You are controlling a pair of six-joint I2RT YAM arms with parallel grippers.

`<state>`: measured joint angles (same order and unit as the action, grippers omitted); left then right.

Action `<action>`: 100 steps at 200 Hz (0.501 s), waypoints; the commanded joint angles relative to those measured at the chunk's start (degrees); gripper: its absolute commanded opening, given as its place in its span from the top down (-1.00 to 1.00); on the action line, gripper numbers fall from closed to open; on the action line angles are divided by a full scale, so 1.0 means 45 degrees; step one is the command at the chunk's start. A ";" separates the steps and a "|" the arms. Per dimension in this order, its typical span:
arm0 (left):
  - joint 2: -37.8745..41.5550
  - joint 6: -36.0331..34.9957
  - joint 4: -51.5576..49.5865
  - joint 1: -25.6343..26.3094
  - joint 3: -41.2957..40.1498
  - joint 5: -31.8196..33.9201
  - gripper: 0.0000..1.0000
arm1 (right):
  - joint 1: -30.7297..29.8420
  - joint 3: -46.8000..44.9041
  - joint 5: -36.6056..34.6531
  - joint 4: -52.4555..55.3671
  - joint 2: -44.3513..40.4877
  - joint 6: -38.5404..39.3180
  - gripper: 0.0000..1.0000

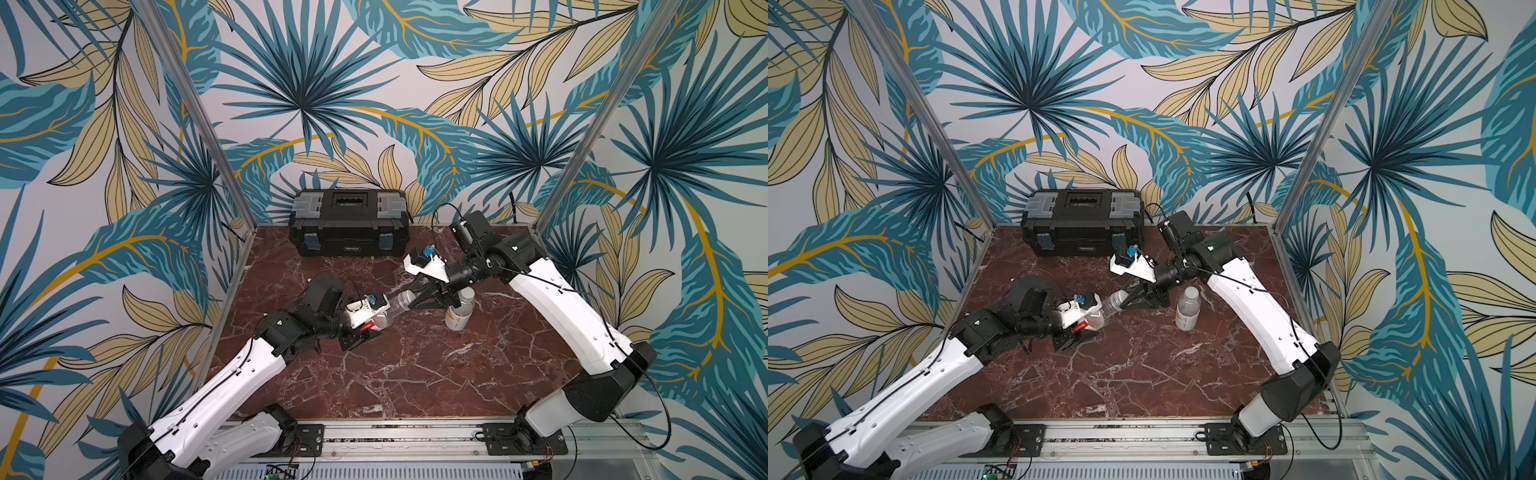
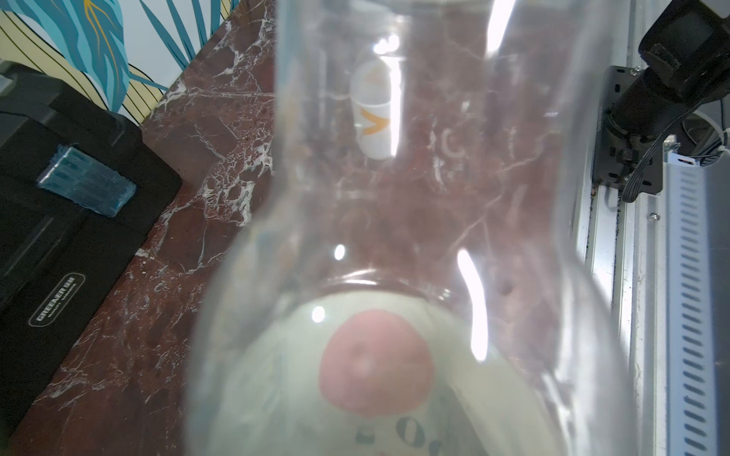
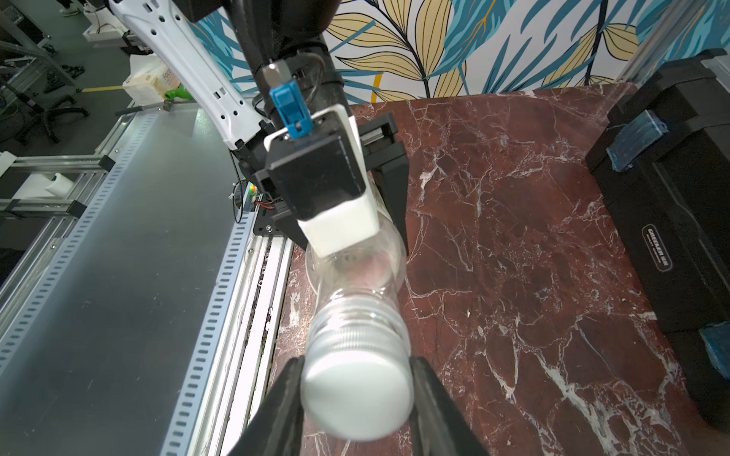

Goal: Screw on the bottle caps
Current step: Screw the bottle cap onto the plastic bottle.

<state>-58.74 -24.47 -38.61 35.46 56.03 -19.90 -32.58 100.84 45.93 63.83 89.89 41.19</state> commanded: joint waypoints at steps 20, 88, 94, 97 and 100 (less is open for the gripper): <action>0.0534 0.0592 0.5821 0.0049 0.0459 -0.0656 -0.20 | -0.1067 -0.0564 0.0468 0.0871 0.1079 -0.2021 0.41; 0.0544 0.0448 0.5807 0.0047 0.0439 -0.0232 -0.18 | -0.1094 -0.0220 -0.0150 0.0766 0.1797 -0.5505 0.52; 0.0543 0.0438 0.5807 0.0049 0.0430 -0.0187 -0.17 | -0.1110 -0.0235 -0.0098 0.0756 0.1833 -0.5877 0.53; 0.0535 0.0418 0.5807 0.0051 0.0426 -0.0145 -0.16 | -0.1106 -0.0240 -0.0081 0.0756 0.1858 -0.5982 0.54; 0.0524 0.0408 0.5807 0.0049 0.0428 -0.0106 -0.15 | -0.1104 -0.0240 -0.0062 0.0751 0.1883 -0.6132 0.54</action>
<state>-58.74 -24.47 -38.44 35.05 55.59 -15.99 -33.23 102.30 45.91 61.65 93.73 22.52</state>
